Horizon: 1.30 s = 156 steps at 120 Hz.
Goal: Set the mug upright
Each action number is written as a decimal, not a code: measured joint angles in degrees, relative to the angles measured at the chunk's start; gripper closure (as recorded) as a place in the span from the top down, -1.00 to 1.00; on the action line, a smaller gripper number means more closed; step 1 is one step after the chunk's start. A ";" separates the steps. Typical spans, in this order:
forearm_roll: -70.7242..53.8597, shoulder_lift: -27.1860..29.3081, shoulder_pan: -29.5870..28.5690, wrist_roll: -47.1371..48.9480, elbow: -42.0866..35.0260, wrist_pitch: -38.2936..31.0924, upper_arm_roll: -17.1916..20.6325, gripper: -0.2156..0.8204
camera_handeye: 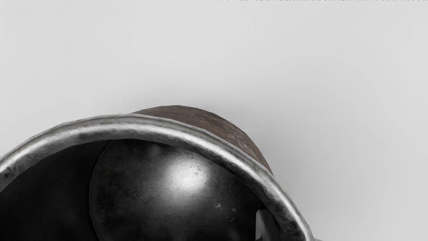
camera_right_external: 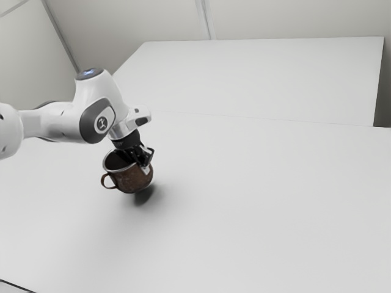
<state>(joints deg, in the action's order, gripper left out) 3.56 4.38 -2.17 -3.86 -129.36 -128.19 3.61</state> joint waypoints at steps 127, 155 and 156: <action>-5.53 -0.71 2.10 8.80 2.35 -4.95 -0.60 0.42; -10.62 -0.92 3.18 7.55 16.72 5.57 -0.41 0.53; -10.68 -0.93 3.19 7.52 17.15 6.03 -0.39 0.53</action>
<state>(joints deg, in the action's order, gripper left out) -7.13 3.45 1.02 3.66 -112.21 -122.16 3.22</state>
